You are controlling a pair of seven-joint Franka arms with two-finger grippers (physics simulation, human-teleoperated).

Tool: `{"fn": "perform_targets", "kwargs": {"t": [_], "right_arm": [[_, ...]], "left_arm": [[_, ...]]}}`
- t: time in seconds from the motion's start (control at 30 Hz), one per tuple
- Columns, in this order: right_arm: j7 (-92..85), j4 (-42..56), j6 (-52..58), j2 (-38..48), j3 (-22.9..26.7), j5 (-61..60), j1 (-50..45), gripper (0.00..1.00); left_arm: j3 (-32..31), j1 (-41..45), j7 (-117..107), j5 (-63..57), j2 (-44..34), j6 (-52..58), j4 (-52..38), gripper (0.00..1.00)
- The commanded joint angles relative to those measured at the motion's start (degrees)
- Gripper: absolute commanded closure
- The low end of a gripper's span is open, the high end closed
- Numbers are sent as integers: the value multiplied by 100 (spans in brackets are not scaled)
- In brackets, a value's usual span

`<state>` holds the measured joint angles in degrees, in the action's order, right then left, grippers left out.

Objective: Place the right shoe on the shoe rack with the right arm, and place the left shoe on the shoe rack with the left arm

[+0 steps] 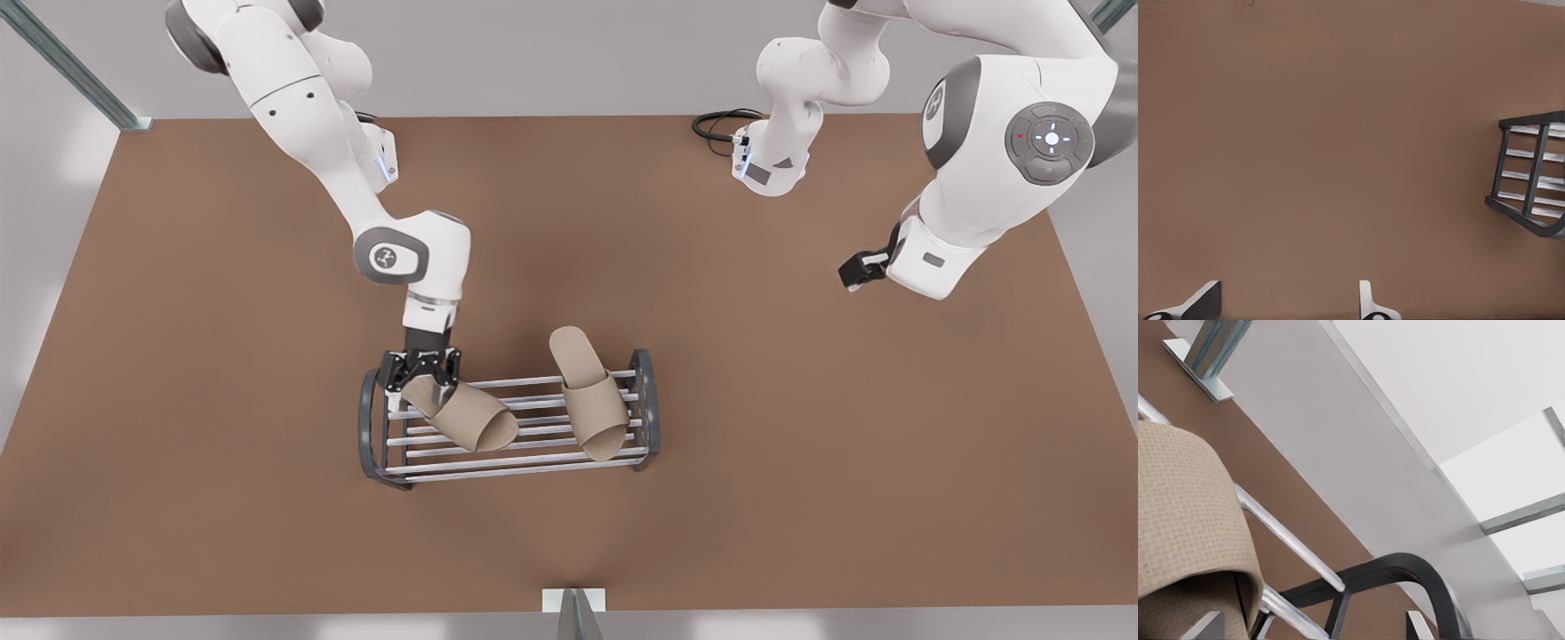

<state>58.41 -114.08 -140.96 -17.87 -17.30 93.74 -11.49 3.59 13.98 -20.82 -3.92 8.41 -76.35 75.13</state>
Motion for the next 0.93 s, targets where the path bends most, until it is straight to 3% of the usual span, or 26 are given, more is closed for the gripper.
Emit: {"fn": "perform_targets", "kwargs": {"t": [0.0, 0.17, 0.27, 0.3, 0.33, 0.37, 0.4, 0.47, 0.5, 0.67, 0.9], "right_arm": [[-110, -9, -10, 64, -2, -5, 15, 0], [-119, 35, -28, 556, -19, -5, 85, 0], [-154, 544, -265, 565, 16, -31, 305, 0], [-785, 1106, -362, 486, 33, -1179, 376, 0], [-2397, 1642, -257, 442, 51, -3397, 446, 0], [-3851, 1985, 592, 530, 358, -5658, 455, 0], [-4573, 2520, 2120, 583, 691, -7856, 455, 0], [-5769, 2768, 3933, 767, 1754, -9223, 464, 0], [-5832, 2760, 4340, 925, 2099, -9312, 595, 0], [-5920, 2760, 4384, 1207, 2134, -9312, 894, 0], [-6043, 3454, 4964, 600, 2134, -9488, 850, 0]], "left_arm": [[1, 0, 1590, -3, -6, 24, -7, 0], [1, 0, 1599, -3, -15, 23, -7, 0], [-78, -9, 1695, 6, -121, -20, -7, 0], [-78, -70, 1704, 6, -156, -20, -7, 0], [-78, -70, 1696, 6, -200, -12, 2, 0], [-78, -79, 1696, 6, -278, -20, 89, 0], [-78, -88, 1696, 6, -305, -20, 98, 0], [-78, -97, 1704, -3, -323, -29, 125, 0], [-78, -97, 1704, -3, -323, -29, 125, 0], [-78, -97, 1687, -3, -305, -20, 125, 0], [-78, -97, 1687, -3, -305, -20, 125, 0]]}}
